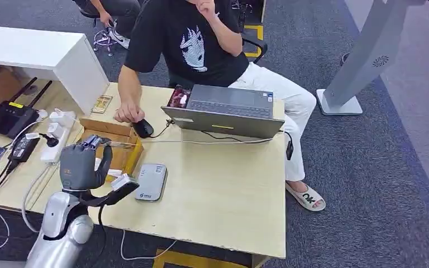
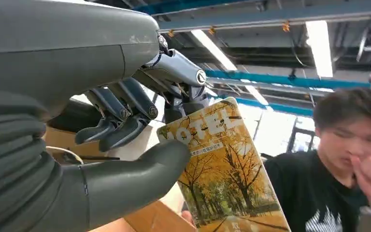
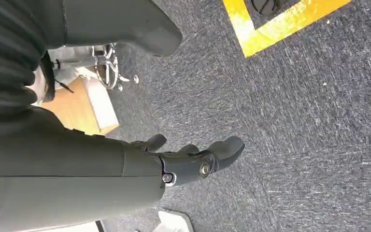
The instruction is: Pass the card to the sensor for recognition and then transmit it.
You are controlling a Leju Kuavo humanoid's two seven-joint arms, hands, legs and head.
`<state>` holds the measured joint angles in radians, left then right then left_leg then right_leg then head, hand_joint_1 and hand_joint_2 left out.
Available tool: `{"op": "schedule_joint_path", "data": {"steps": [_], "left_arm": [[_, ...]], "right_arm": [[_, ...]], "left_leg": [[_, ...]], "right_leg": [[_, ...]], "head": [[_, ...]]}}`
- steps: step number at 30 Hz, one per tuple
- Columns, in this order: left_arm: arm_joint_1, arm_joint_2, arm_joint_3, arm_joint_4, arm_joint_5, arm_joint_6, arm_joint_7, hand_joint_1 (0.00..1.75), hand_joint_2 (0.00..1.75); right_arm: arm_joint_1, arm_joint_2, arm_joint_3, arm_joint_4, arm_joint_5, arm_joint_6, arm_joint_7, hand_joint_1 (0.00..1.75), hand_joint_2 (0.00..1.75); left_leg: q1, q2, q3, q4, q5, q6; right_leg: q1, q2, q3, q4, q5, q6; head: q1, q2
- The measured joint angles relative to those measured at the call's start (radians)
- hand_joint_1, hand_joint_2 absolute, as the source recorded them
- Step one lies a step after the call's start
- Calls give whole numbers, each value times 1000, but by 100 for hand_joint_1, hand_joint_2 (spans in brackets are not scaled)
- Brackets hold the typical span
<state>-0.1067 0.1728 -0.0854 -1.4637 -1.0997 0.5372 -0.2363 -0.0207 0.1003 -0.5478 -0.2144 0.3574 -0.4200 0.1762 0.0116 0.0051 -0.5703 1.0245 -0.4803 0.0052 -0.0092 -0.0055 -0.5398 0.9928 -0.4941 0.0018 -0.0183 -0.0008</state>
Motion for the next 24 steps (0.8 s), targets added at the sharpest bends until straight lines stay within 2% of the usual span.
{"op": "schedule_joint_path", "data": {"steps": [3, 7, 21, 24], "left_arm": [[-26, 19, -45, 16, -57, -69, 67, 175, 175], [-67, 39, -92, 83, -96, -120, 122, 175, 175], [-112, 48, -165, 248, -105, -121, 140, 175, 175], [-115, 45, -172, 283, -110, -99, 137, 175, 175]], "right_arm": [[0, 0, -10, 0, 12, 8, 2, 0, 175], [0, 0, -21, 0, 31, 12, 5, 0, 175], [0, 0, -45, 0, 50, 18, 13, 0, 175], [0, 0, -45, 0, 65, 23, 14, 0, 175]], "left_leg": [[0, 0, 0, 0, 0, 0], [0, 0, 0, 0, 0, 0], [0, 0, 0, 0, 0, 0], [0, 0, 0, 0, 0, 0]], "right_leg": [[0, 0, 0, 0, 0, 0], [0, 0, 0, 0, 0, 0], [0, 0, 0, 0, 0, 0], [0, 1, 0, 0, 0, 0]], "head": [[0, 0], [0, 0], [0, 0], [0, 0]]}}
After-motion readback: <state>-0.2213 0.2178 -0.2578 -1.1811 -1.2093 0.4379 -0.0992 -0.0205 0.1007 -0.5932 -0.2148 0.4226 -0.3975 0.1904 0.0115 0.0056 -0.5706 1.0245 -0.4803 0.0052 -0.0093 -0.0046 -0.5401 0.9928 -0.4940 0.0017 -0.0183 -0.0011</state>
